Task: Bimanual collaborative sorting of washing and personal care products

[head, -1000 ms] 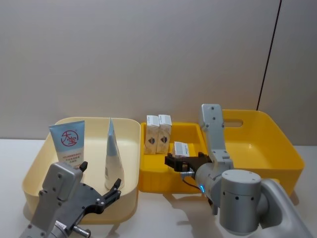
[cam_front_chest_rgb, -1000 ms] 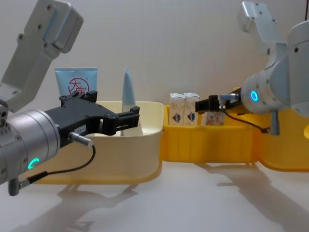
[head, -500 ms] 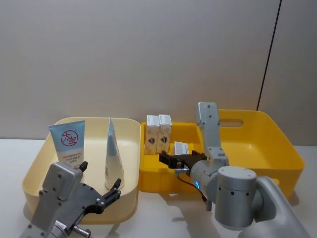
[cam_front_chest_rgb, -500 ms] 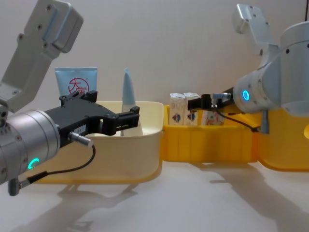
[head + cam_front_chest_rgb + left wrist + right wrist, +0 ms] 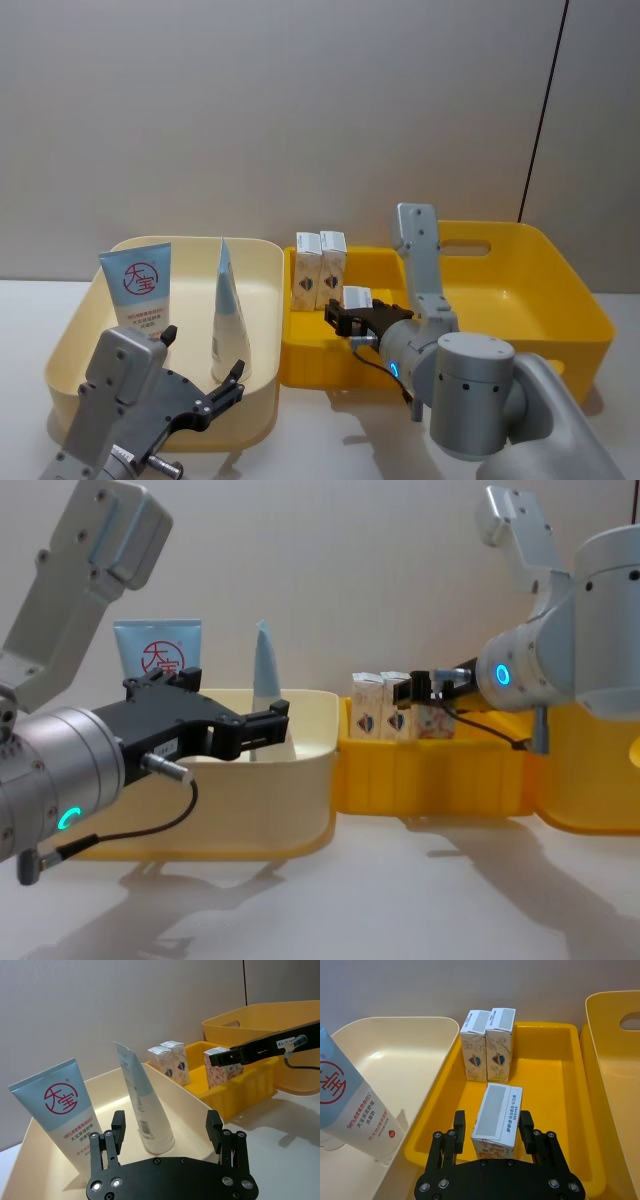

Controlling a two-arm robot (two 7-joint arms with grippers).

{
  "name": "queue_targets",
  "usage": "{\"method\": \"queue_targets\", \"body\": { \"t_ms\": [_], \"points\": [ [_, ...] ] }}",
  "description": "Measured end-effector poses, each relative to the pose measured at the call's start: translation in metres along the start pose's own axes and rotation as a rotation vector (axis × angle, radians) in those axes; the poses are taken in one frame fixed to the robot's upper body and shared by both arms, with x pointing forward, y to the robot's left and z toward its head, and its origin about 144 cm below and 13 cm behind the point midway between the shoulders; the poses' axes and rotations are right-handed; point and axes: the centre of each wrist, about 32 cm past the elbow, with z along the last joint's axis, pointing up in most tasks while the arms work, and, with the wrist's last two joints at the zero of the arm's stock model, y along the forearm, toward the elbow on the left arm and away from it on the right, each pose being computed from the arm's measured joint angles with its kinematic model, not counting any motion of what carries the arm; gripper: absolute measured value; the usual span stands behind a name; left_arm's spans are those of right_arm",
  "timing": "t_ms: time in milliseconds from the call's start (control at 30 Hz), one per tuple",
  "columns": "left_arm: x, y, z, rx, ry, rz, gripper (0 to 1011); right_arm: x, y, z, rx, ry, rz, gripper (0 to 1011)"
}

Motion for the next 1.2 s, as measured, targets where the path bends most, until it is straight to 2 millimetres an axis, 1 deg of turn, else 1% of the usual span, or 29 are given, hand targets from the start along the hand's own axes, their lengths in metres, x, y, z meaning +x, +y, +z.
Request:
{"method": "queue_targets", "body": {
  "t_ms": [133,233,467,1200],
  "points": [
    [0.0000,0.0000,0.0000,0.000,0.000,0.000,1002,-0.0001,0.0004,0.0000,0.001,0.001,0.003,588],
    [0.0000,0.0000,0.0000,0.000,0.000,0.000,1001,-0.0002,0.0006,0.0002,0.002,0.002,0.004,474],
    [0.0000,0.0000,0.0000,0.000,0.000,0.000,1001,-0.0002,0.0011,0.0002,0.003,0.003,0.006,441],
    [0.0000,0.0000,0.0000,0.000,0.000,0.000,1002,-0.0004,0.0014,0.0004,0.010,0.003,0.010,440]
  ]
}}
